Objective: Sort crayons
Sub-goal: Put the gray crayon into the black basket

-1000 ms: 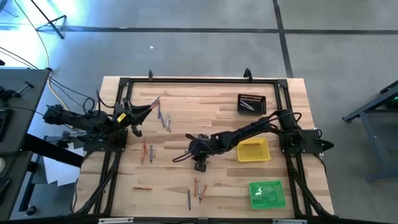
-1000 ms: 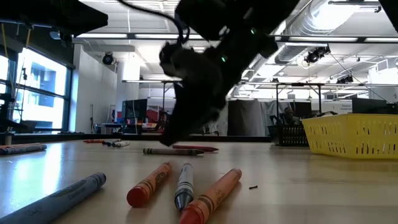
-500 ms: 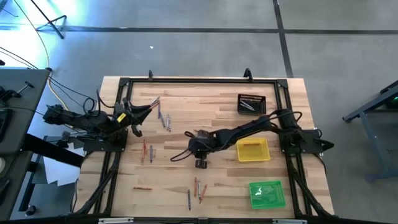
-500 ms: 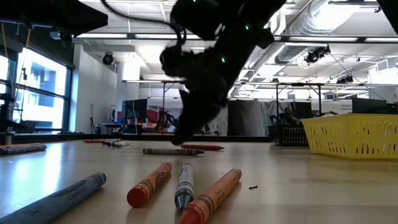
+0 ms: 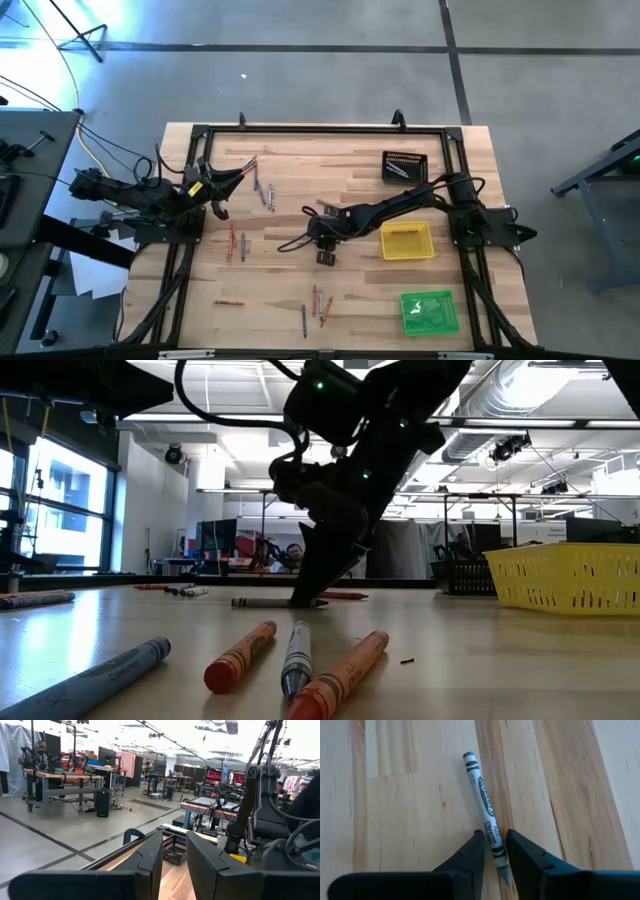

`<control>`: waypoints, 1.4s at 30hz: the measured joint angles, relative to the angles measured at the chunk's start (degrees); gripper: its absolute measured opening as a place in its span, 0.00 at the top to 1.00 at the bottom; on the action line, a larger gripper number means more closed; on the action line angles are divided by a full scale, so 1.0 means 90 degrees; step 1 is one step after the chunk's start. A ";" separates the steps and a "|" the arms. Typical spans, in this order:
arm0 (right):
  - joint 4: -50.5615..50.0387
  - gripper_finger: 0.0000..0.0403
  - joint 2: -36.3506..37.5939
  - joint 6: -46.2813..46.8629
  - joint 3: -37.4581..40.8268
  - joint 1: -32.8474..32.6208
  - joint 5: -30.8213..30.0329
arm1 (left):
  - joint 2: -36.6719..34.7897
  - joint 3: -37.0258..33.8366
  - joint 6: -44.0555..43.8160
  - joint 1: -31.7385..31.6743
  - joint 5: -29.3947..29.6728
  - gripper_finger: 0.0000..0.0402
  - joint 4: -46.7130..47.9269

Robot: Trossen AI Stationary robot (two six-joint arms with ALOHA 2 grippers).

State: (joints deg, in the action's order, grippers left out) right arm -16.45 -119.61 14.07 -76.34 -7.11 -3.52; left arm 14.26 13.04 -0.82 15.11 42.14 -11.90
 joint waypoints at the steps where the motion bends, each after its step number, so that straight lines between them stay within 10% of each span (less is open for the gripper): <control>1: -0.0004 0.83 0.0000 0.0002 0.0002 0.0000 0.0020 | 0.0000 0.0000 0.0000 -0.0001 -0.0001 0.82 0.0000; 7: -0.0025 0.98 0.0005 0.0121 0.0002 0.0002 0.0049 | 0.0000 0.0000 -0.0002 0.0000 -0.0001 0.82 0.0000; 34: -0.4766 1.00 0.2018 -0.0452 -0.0648 0.1358 -0.1443 | -0.0002 0.0005 -0.0049 0.0000 0.0002 0.82 0.0032; 42: -0.4370 1.00 0.3323 -0.0399 0.0742 0.2605 -0.1413 | -0.0002 0.0005 -0.0070 -0.0002 -0.0001 0.82 0.0058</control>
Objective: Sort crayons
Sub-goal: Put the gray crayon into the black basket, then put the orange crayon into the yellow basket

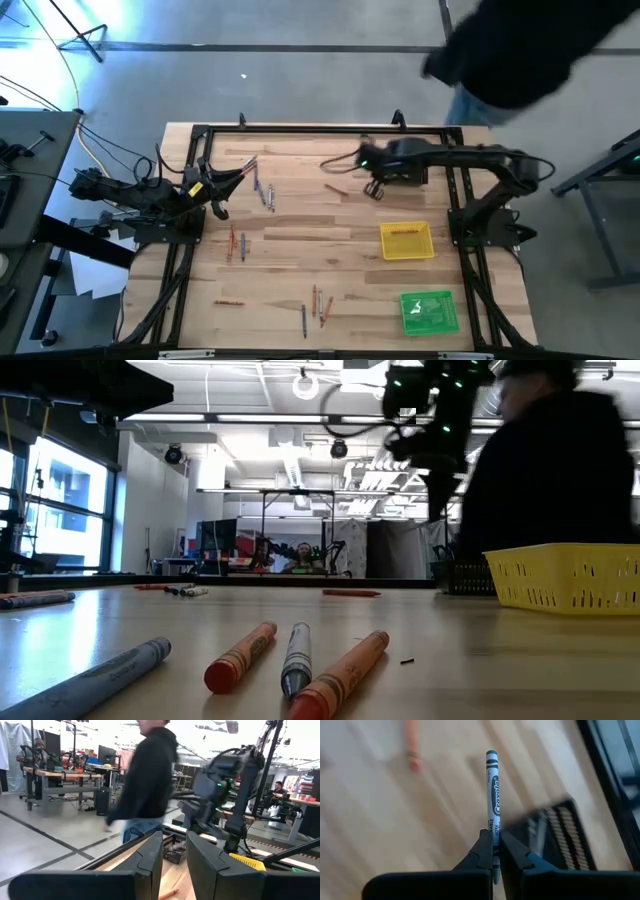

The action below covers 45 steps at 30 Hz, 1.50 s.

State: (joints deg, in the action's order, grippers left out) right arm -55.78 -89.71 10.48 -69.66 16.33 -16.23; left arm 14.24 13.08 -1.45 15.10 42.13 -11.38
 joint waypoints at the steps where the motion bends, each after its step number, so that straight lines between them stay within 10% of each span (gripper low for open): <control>1: 0.0134 1.00 0.0216 0.0009 0.0253 0.0168 0.0000 | 0.0000 0.0000 0.0001 0.0000 0.0000 0.82 0.0000; 19: 0.2876 0.99 0.2658 0.1120 0.3911 0.1773 0.0299 | 0.0000 0.0000 0.0121 -0.0001 0.0005 0.82 -0.0058; 35: 0.3481 1.00 0.2659 0.1117 0.4081 0.1771 0.0377 | 0.0001 0.0000 0.0129 0.0000 0.0024 0.82 -0.0064; 45: 0.5180 1.00 0.2659 0.1400 0.4079 0.1677 0.2239 | 0.0002 -0.0002 0.0140 -0.0001 0.0029 0.82 -0.0085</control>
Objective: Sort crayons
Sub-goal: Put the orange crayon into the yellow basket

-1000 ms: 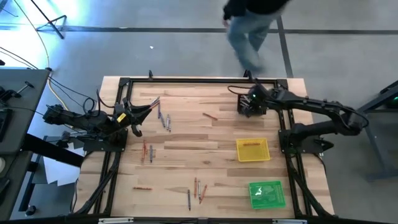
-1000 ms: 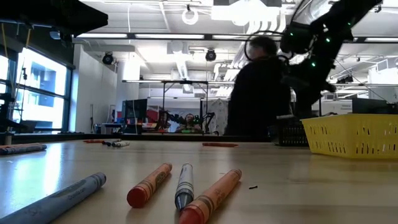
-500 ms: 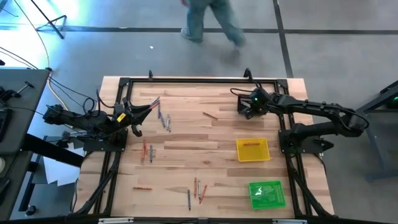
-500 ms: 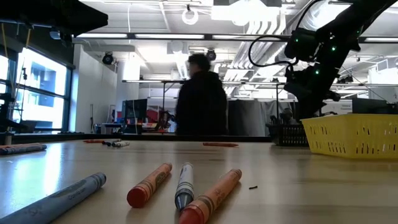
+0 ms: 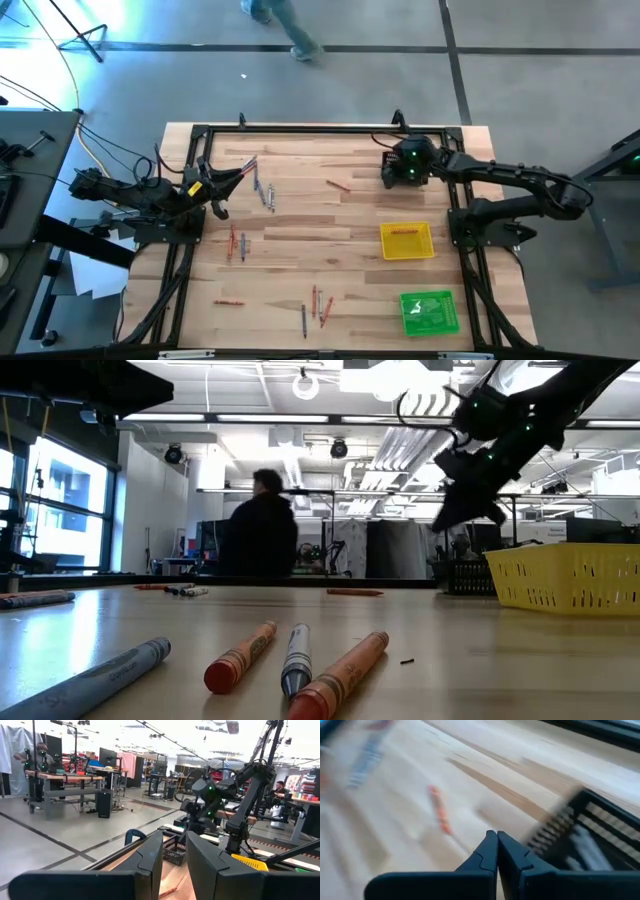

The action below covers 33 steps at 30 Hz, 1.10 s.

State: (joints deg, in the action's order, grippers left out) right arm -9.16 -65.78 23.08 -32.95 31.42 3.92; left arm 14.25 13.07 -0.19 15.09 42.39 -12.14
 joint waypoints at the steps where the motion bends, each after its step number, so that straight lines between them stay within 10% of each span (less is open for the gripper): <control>1: 0.0196 1.00 0.0000 -0.0002 0.0000 -0.0082 0.0120 | -0.0001 -0.0001 -0.0002 0.0000 0.0000 0.82 -0.0017; 21: 0.2807 0.69 -0.1458 -0.0585 -0.0512 -0.2119 -0.0435 | -0.0001 -0.0001 0.0051 0.0000 -0.0001 0.82 -0.0124; 33: -0.1878 0.69 -0.3917 -0.1780 -0.4164 -0.1975 -0.1337 | 0.0000 -0.0001 0.0212 0.0002 -0.0005 0.82 -0.0100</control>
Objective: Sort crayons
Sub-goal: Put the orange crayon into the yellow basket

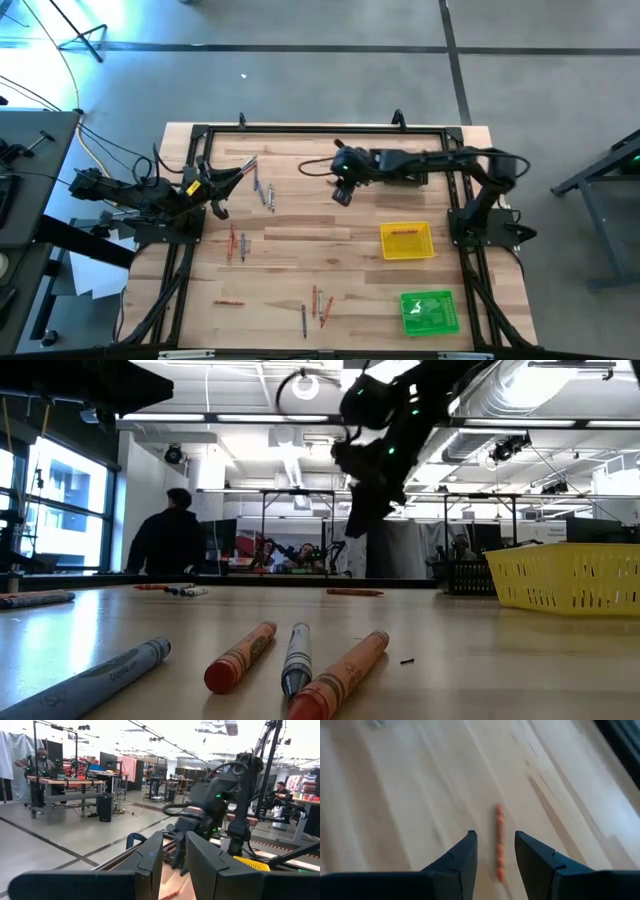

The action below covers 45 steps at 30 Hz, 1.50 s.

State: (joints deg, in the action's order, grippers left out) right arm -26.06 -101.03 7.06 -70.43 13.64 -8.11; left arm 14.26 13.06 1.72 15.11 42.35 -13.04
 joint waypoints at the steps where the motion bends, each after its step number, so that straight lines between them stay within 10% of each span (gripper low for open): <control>1: -0.0196 0.69 -0.0165 -0.0004 -0.0184 0.0058 0.0014 | 0.0000 0.0000 0.0000 0.0000 -0.0002 0.82 0.0013; 45: -0.0672 0.69 -0.1593 0.0384 -0.0620 0.0411 0.0771 | 0.0000 -0.0002 -0.0164 -0.0002 -0.0027 0.82 0.0098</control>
State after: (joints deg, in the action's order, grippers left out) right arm -32.11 -115.37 10.52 -76.01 17.35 -1.17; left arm 14.26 13.04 0.24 15.09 42.11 -12.16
